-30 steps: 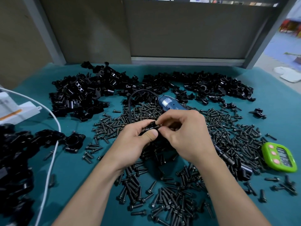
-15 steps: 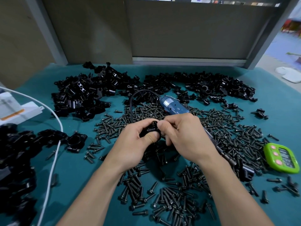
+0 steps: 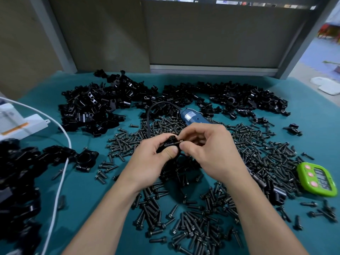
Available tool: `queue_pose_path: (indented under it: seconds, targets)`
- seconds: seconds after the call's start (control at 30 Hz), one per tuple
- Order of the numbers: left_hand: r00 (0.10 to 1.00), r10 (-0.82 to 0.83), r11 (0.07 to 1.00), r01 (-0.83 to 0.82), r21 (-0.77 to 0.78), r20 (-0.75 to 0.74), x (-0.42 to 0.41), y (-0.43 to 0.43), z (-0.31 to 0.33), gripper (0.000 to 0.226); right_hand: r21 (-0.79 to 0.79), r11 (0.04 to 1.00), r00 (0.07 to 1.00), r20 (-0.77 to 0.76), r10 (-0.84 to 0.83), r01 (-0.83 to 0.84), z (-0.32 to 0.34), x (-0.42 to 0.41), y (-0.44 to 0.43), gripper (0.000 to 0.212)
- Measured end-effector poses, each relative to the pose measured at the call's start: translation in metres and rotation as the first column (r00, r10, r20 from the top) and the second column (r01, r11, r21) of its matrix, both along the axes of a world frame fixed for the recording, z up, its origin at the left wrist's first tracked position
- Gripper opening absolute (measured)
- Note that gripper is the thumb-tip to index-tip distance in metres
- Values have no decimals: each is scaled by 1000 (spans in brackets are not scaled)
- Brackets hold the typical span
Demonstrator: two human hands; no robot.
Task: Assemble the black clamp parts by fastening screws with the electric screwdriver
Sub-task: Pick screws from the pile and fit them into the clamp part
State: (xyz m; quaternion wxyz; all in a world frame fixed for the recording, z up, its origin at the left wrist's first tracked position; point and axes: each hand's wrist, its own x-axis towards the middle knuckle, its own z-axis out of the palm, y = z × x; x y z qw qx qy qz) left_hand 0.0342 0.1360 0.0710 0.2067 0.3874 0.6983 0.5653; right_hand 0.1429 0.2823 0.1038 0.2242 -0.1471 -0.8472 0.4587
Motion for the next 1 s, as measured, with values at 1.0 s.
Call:
queue_pose_path:
  seconds: [1.0]
  targets:
    - [987, 83, 995, -75, 67, -137, 9, -1, 5, 56, -6, 999, 994, 98, -38, 39, -12, -8, -3, 53]
